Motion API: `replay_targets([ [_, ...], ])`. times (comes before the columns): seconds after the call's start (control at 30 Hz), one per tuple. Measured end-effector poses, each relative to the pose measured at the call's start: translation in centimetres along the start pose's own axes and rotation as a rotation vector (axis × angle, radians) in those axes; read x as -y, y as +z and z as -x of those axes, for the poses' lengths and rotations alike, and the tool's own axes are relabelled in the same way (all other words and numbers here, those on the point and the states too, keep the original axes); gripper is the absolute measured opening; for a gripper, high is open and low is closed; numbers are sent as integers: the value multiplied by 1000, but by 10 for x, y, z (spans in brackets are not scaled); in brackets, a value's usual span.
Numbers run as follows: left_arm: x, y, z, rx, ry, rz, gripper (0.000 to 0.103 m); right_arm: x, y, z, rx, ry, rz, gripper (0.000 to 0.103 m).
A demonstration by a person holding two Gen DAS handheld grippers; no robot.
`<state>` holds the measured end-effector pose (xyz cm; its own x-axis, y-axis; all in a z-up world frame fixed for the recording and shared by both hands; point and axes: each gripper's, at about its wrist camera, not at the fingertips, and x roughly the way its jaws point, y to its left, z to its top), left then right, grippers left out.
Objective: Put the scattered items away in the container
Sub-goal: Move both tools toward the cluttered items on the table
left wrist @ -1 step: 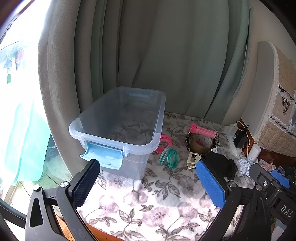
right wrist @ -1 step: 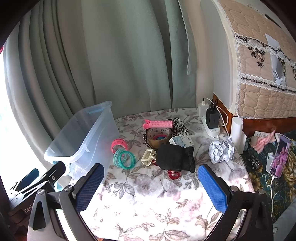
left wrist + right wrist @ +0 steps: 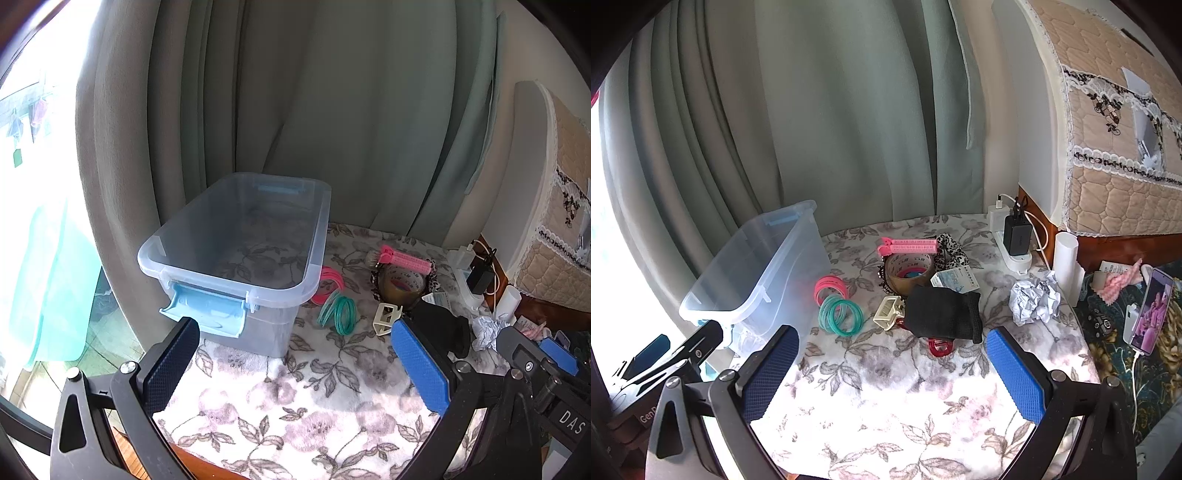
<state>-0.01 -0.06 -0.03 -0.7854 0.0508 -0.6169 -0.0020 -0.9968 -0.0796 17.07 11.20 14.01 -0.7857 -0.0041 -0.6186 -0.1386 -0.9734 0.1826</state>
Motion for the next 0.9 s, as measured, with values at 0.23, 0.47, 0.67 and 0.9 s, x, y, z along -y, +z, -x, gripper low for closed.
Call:
replay_targets([
  [0.23, -2, -1, -1, -18, 11, -16, 103, -1, -1, -5, -7, -3, 4, 103],
  [0.47, -1, 0, -4, -26, 21, -31, 103, 0, -3, -10, -19, -8, 6, 103],
  [0.67, 2, 0, -2, -14, 24, -36, 103, 0, -3, -13, -29, -10, 6, 103],
  [0.9, -4, -1, -2, -5, 28, -13, 103, -14, -6, -15, -36, -1, 47, 103],
])
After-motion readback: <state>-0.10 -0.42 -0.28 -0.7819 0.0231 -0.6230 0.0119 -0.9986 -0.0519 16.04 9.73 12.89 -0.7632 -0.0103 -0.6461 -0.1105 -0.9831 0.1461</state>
